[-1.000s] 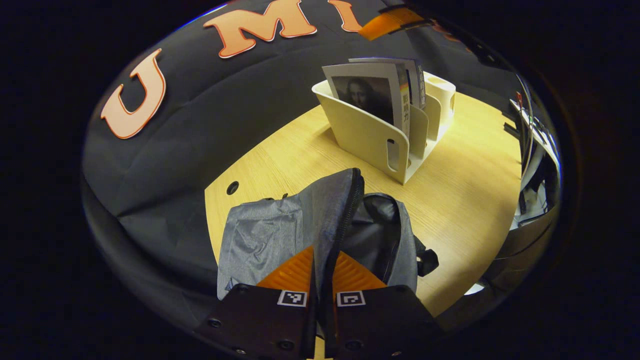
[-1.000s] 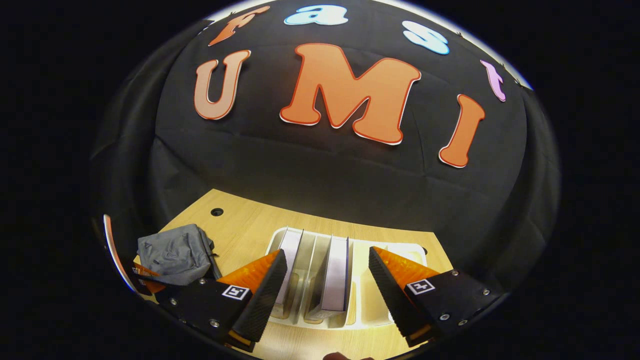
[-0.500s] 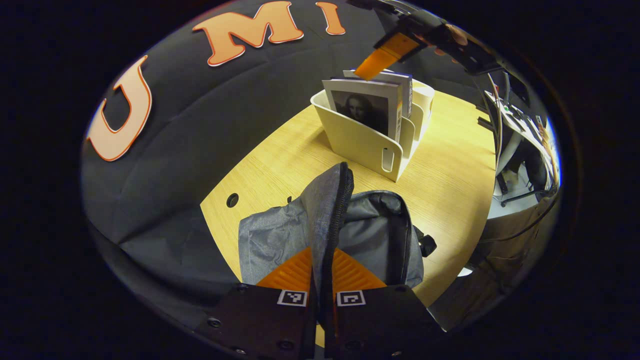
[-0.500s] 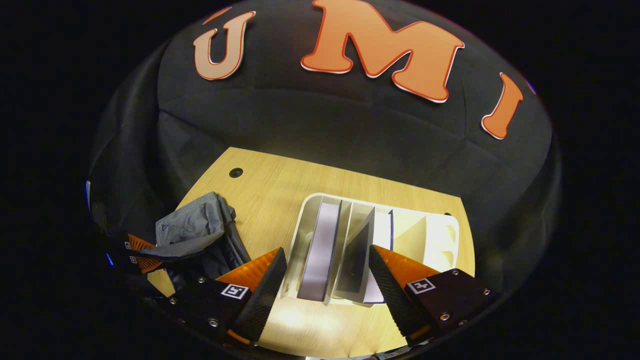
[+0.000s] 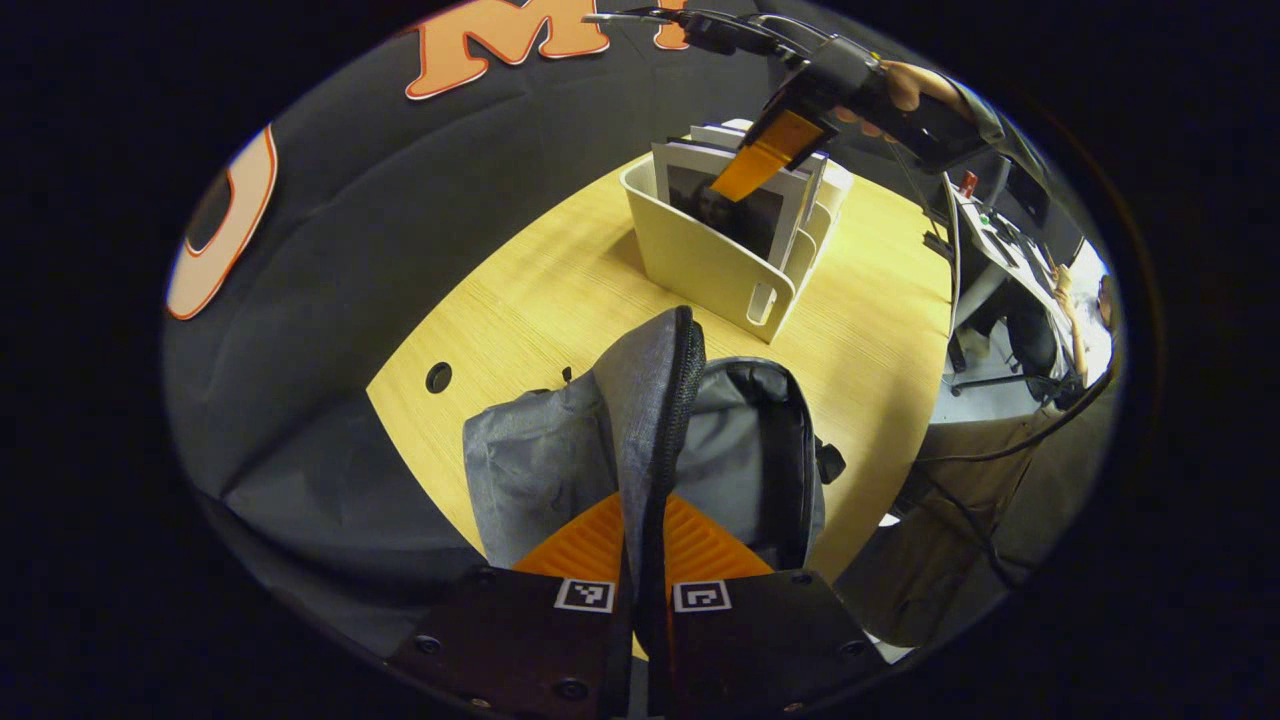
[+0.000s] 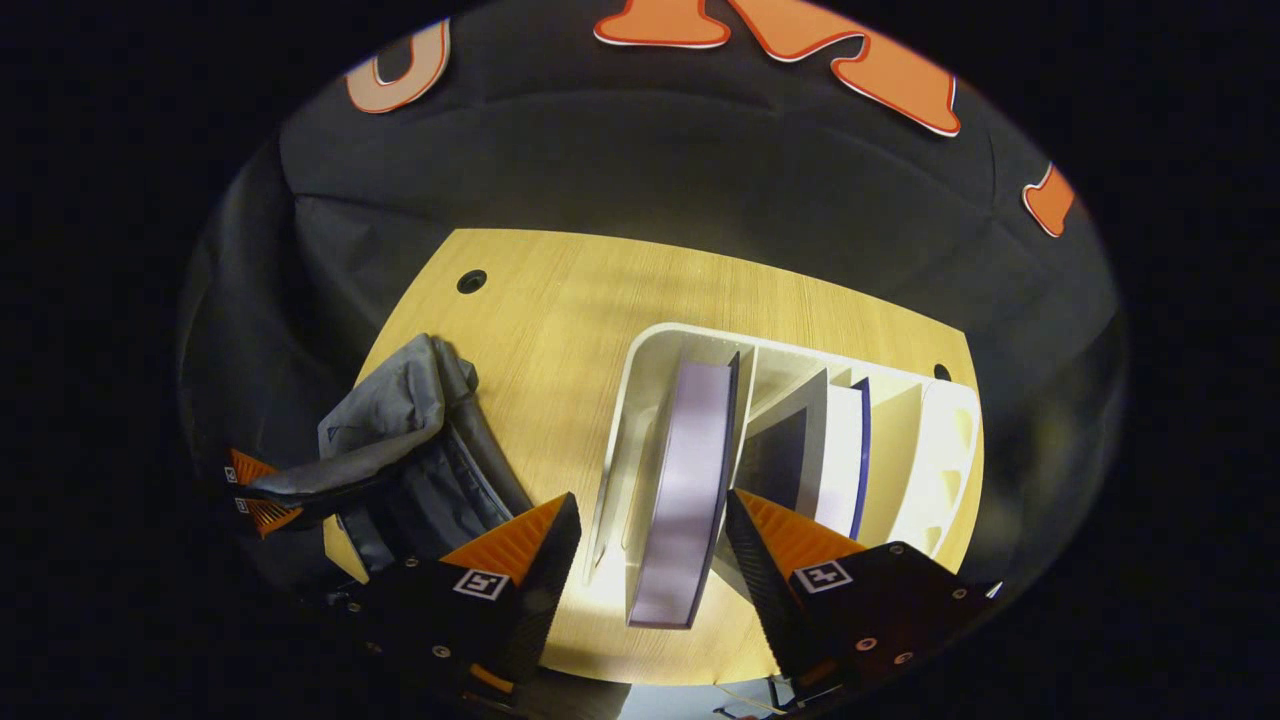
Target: Open the schoolbag, grab two books from the bookshelf and put them into the schoolbag.
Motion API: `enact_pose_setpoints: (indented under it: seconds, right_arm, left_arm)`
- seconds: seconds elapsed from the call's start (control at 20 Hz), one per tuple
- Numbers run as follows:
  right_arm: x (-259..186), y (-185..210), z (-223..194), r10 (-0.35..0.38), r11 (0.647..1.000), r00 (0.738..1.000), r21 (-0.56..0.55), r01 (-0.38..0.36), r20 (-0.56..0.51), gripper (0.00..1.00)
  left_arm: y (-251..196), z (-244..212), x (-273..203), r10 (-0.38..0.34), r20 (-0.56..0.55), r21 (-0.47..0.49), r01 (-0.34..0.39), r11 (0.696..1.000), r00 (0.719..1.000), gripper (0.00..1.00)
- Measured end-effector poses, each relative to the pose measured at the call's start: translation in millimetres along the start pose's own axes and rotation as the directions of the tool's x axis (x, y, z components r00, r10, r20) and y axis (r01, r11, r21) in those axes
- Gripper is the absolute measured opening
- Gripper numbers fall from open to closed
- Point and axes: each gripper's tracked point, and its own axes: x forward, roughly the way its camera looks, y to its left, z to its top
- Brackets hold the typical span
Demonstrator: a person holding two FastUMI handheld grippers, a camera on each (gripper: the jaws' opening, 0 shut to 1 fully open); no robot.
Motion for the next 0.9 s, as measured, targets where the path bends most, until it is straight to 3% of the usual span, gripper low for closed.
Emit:
enact_pose_setpoints:
  seconds: [0.05, 0.1, 0.15, 0.4, 0.9]
  right_arm:
    - [3.5, 0.8, 2.9, 0.010, 1.000, 1.000, 0.022, -0.010, -0.015, 0.83]
    - [5.9, 1.0, 4.7, 0.014, 0.998, 0.999, 0.060, -0.012, -0.031, 0.72]
    - [11.0, 0.7, 7.1, 0.022, 0.996, 0.999, 0.092, -0.018, -0.045, 0.73]
    - [22.6, -9.1, 4.6, 0.000, 0.985, 0.996, 0.173, 0.016, -0.092, 0.41]
    - [-37.0, -38.7, 6.1, 0.037, 0.951, 0.999, 0.307, -0.044, 0.030, 0.35]
  left_arm:
    - [1.4, 0.1, -2.1, -0.011, -0.006, -0.003, 0.011, 1.000, 1.000, 0.08]
    - [3.5, 1.7, -3.2, -0.018, -0.008, -0.006, 0.018, 1.000, 1.000, 0.07]
    - [5.7, 1.2, -2.8, -0.021, -0.012, -0.010, 0.021, 1.000, 1.000, 0.08]
    - [8.3, 4.0, -6.3, -0.021, -0.027, -0.005, 0.021, 1.000, 0.999, 0.07]
    - [2.4, 2.6, -0.8, -0.030, -0.021, -0.042, 0.029, 0.999, 0.999, 0.07]
